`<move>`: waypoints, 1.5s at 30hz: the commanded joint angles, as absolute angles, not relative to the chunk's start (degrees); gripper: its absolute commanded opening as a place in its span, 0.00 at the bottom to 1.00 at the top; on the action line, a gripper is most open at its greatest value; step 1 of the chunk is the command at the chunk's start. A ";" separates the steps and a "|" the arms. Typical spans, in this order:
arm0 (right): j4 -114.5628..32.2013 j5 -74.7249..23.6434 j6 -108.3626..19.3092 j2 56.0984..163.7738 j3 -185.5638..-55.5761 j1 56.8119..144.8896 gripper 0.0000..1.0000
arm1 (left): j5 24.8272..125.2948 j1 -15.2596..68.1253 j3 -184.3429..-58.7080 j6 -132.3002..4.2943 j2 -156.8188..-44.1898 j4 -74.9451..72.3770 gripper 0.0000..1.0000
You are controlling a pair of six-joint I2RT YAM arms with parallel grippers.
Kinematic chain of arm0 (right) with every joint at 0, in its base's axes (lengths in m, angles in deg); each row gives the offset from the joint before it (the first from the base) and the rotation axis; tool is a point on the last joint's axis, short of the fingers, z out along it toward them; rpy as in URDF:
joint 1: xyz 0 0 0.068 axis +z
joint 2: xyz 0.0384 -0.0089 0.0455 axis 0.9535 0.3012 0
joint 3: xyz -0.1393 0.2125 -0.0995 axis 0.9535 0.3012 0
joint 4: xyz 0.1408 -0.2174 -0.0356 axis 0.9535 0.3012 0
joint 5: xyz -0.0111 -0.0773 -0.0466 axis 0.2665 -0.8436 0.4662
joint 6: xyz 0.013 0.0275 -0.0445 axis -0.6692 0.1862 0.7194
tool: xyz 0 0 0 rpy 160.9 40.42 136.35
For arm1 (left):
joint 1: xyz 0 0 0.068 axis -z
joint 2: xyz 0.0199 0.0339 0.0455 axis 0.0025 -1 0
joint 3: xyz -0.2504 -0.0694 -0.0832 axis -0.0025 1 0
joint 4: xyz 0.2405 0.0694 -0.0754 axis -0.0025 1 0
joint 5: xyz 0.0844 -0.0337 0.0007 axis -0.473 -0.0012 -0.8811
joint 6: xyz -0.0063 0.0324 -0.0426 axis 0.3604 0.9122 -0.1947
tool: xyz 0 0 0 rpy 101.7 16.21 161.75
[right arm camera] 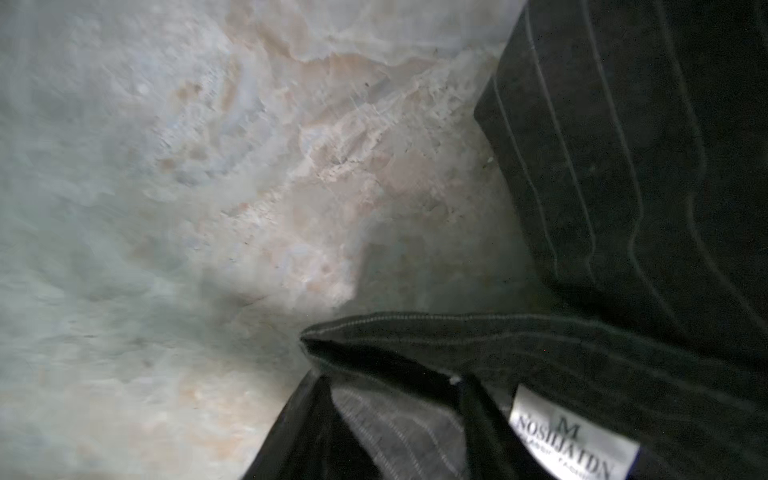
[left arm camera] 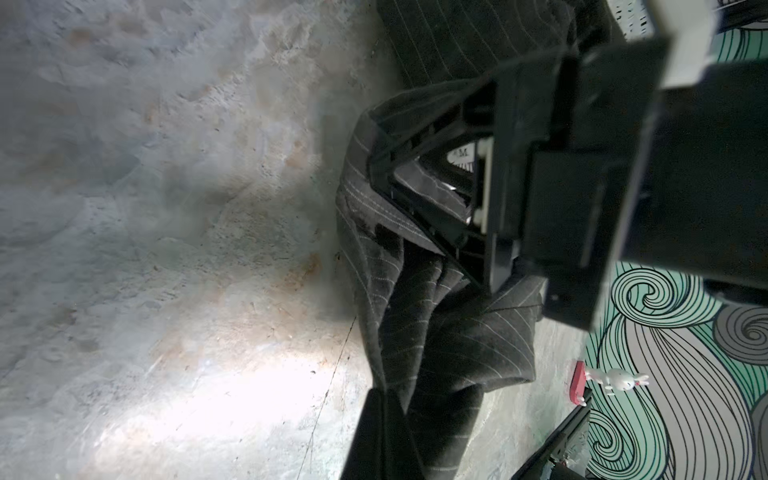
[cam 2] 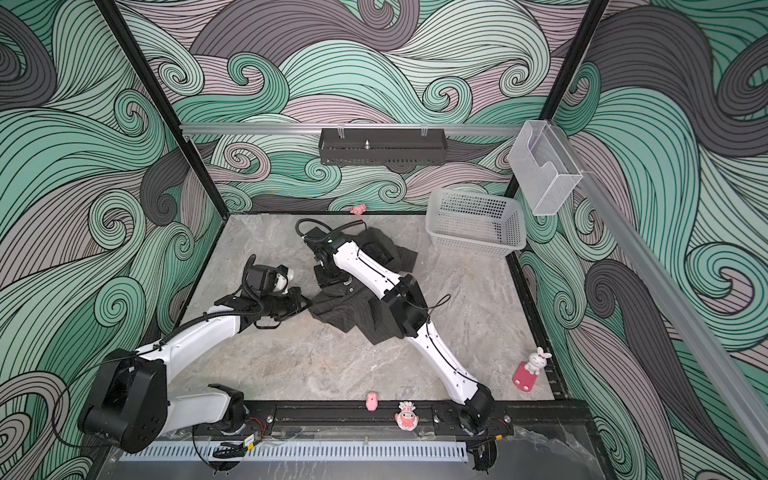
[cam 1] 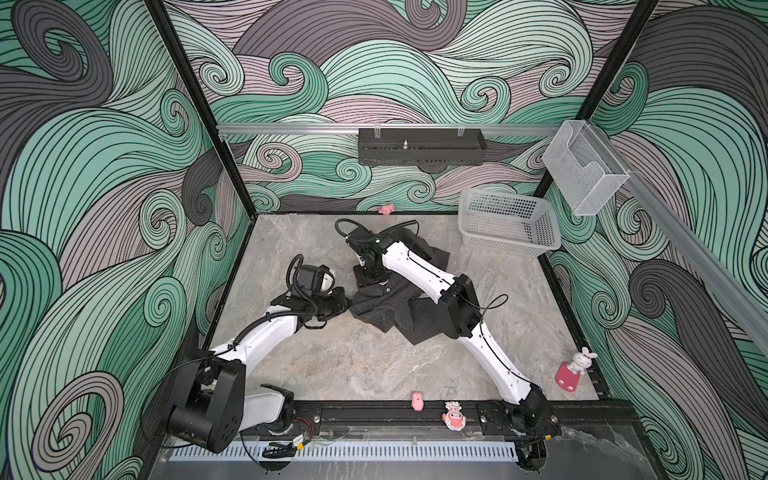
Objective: Fold and stack the long sleeve shirts
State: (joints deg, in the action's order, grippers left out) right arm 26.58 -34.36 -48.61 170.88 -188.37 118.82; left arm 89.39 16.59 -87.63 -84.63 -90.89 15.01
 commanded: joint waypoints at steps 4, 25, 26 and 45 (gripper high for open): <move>27.78 -34.23 -46.89 166.11 -191.37 117.34 0.00 | 83.19 16.33 -92.24 -82.80 -89.08 21.40 0.00; 26.12 -35.26 -48.77 145.60 -188.86 107.95 0.02 | 80.25 10.94 -141.22 -61.69 -97.54 31.25 0.00; 26.02 -35.52 -48.80 144.85 -187.84 107.72 0.03 | 82.28 11.48 -141.69 -61.61 -97.67 31.80 0.00; 3.92 -28.28 -60.03 124.15 -138.16 103.57 0.68 | 79.27 32.93 -105.40 -75.62 -90.76 36.28 0.63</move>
